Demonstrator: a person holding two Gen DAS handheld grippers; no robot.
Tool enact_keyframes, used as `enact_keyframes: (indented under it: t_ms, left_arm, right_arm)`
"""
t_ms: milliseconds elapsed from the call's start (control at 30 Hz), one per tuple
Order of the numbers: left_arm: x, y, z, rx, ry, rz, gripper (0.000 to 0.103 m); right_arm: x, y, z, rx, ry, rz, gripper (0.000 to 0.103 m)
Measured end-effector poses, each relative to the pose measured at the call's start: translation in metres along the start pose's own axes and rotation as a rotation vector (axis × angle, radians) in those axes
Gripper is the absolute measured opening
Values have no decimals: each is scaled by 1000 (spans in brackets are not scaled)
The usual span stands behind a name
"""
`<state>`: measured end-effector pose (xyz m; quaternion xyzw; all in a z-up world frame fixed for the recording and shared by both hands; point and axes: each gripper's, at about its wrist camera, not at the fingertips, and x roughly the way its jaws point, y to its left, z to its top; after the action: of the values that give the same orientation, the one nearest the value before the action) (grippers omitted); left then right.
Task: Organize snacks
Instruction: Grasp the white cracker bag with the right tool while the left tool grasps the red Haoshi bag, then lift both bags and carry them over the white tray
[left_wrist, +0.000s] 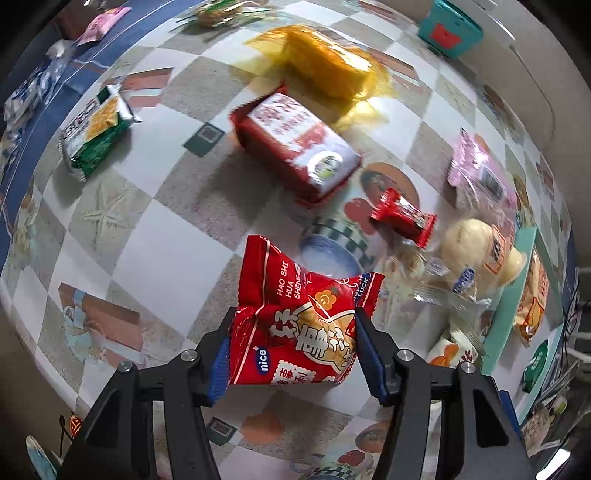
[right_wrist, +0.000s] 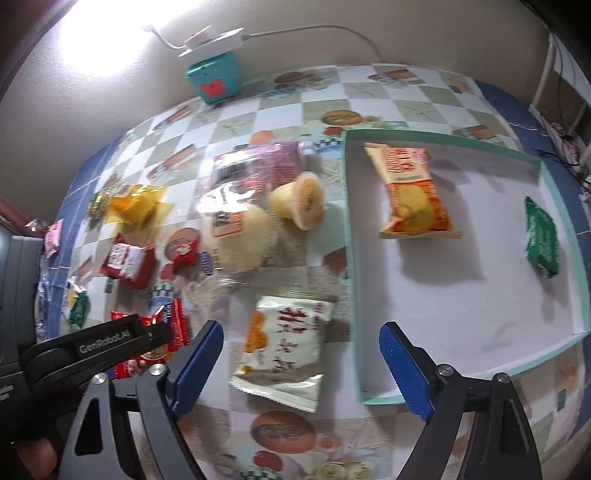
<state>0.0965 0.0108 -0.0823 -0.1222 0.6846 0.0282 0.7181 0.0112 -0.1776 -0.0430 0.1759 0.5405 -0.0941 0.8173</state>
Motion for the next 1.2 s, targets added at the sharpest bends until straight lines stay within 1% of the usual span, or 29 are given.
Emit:
enact_keyframes:
  t_ms: [33, 167, 267, 500, 667, 833, 1100, 1200]
  left_arm:
    - [-1, 5, 1, -9, -1, 2, 61]
    - [-3, 19, 4, -37, 4, -10, 61]
    - [-8, 25, 3, -47, 7, -14, 61]
    - [-2, 23, 4, -54, 13, -21, 61]
    - [-1, 23, 5, -65, 18, -28, 61]
    - [1, 24, 4, -72, 19, -30, 61]
    - [0, 25, 5, -69, 19, -29, 61]
    - [2, 24, 6, -68, 18, -26, 61]
  right_arm:
    - [0, 2, 0, -2, -1, 10, 80]
    - [3, 12, 0, -24, 5, 31, 79]
    - [10, 15, -1, -32, 27, 26, 79]
    - [24, 17, -3, -23, 78, 1, 79]
    - [30, 18, -3, -25, 86, -21, 79]
    - [41, 28, -4, -44, 104, -21, 69]
    - [48, 37, -7, -62, 115, -28, 64]
    - [50, 38, -8, -73, 105, -53, 62]
